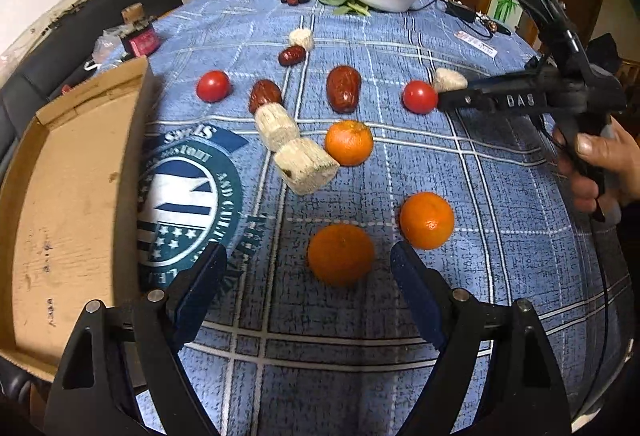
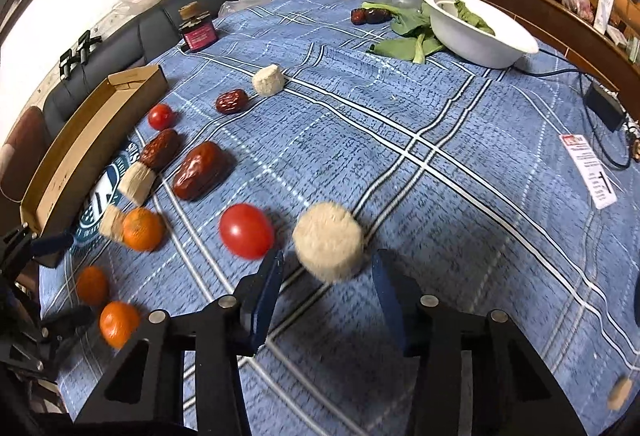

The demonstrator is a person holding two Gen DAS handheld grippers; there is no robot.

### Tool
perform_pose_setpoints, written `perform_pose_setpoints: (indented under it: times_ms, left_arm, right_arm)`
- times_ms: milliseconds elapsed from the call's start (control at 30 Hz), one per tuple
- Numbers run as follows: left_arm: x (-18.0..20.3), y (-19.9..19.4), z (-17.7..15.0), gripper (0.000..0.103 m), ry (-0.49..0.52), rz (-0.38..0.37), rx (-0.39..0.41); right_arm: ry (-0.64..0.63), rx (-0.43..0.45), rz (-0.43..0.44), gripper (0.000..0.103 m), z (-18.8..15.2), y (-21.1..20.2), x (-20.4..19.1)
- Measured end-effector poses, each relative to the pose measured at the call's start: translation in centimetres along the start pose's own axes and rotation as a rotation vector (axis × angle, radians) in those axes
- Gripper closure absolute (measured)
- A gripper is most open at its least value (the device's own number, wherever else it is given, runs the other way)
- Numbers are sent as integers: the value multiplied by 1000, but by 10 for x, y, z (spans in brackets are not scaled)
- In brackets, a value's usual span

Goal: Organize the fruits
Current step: 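Grasp the white round rice cake with right tool while left tool grasps an orange, then carry both held items over the cardboard tray and open left tool to drop orange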

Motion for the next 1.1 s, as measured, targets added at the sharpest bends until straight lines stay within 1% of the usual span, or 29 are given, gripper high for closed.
perform_pose_setpoints:
  times_ms: [67, 100, 167, 200, 233, 267, 400, 533, 800, 933, 1100]
  left_arm:
    - [3, 6, -2, 31, 10, -11, -14]
    - [6, 9, -4, 39, 12, -20, -23]
    - [8, 8, -3, 44, 20, -18, -2]
    - [8, 8, -2, 54, 22, -21, 5]
    - [9, 7, -2, 69, 21, -32, 11]
    - [8, 6, -1, 73, 16, -32, 13]
    - [7, 2, -2, 73, 6, -32, 17]
    - [4, -12, -3, 73, -9, -37, 43]
    - [-19, -37, -9, 73, -58, -26, 81]
    - [-30, -46, -12, 73, -78, -15, 96]
    - [-42, -54, -19, 73, -98, 0, 112]
  right_arm:
    - [-2, 10, 4, 60, 2, 2, 0]
    - [0, 10, 4, 68, 3, 3, -1]
    - [12, 15, 6, 68, 3, 3, -1]
    - [19, 19, 9, 68, 2, 2, -1]
    - [28, 25, 11, 68, 1, 1, 0]
    - [38, 29, 13, 68, 0, -1, 0]
    - [71, 47, 22, 68, -12, -16, -3]
    - [84, 69, 48, 68, -21, -35, -17]
    - [41, 108, 106, 68, -27, -65, -71]
    - [7, 106, 133, 69, -32, -69, -99]
    - [-11, 93, 166, 69, -37, -64, -125]
Point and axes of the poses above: each gripper's, at about its wrist camera, not at the fingertips, and y roughly the way its jaws point, x to its right, z to its top, the point moved 6 cm from there along y, roughly the way its jaws point, and after that the axes turned 6 degrees about z, right-handed, at the moved point
